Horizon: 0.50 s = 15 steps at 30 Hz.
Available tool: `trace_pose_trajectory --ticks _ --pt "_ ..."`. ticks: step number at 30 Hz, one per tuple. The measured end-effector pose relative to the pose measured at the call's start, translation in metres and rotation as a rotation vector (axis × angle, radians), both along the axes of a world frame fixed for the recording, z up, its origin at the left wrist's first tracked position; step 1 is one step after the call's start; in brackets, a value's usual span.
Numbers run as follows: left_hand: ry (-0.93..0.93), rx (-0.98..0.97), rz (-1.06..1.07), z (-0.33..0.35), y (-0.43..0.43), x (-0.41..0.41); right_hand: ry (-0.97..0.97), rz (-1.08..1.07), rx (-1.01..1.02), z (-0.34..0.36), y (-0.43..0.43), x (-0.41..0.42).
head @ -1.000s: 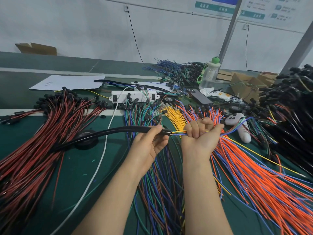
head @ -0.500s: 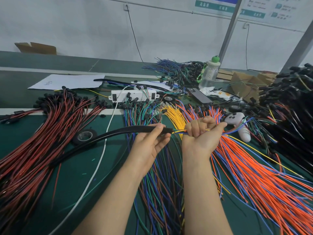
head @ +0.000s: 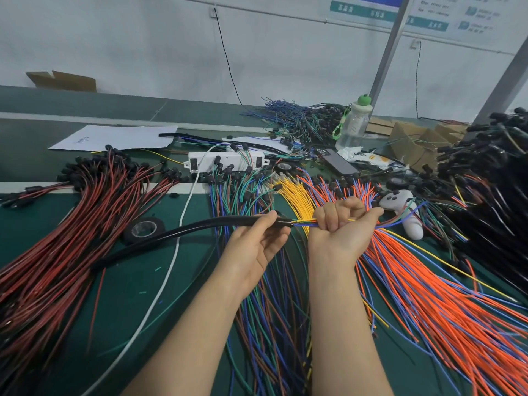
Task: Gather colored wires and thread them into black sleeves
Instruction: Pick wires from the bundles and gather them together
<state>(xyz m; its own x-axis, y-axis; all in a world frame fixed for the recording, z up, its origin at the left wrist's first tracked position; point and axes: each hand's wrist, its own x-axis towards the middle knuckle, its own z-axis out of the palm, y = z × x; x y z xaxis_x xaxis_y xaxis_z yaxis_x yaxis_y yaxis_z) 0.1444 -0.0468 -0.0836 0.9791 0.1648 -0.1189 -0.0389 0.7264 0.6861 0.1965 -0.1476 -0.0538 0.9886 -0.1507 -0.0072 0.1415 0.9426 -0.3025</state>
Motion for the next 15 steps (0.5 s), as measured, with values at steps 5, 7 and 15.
trace_pose_trajectory --ticks 5,7,15 --pt "-0.048 -0.023 0.005 -0.0027 -0.0027 0.0021 -0.026 0.007 -0.027 0.0002 0.0025 -0.0007" --pt "-0.068 0.008 0.009 -0.0047 -0.0038 0.0027 -0.031 0.014 -0.023 0.0 0.0025 -0.0009" --pt "-0.092 0.02 0.01 -0.0036 -0.0046 0.0031 -0.054 0.046 -0.013 0.0007 0.0042 -0.0013"
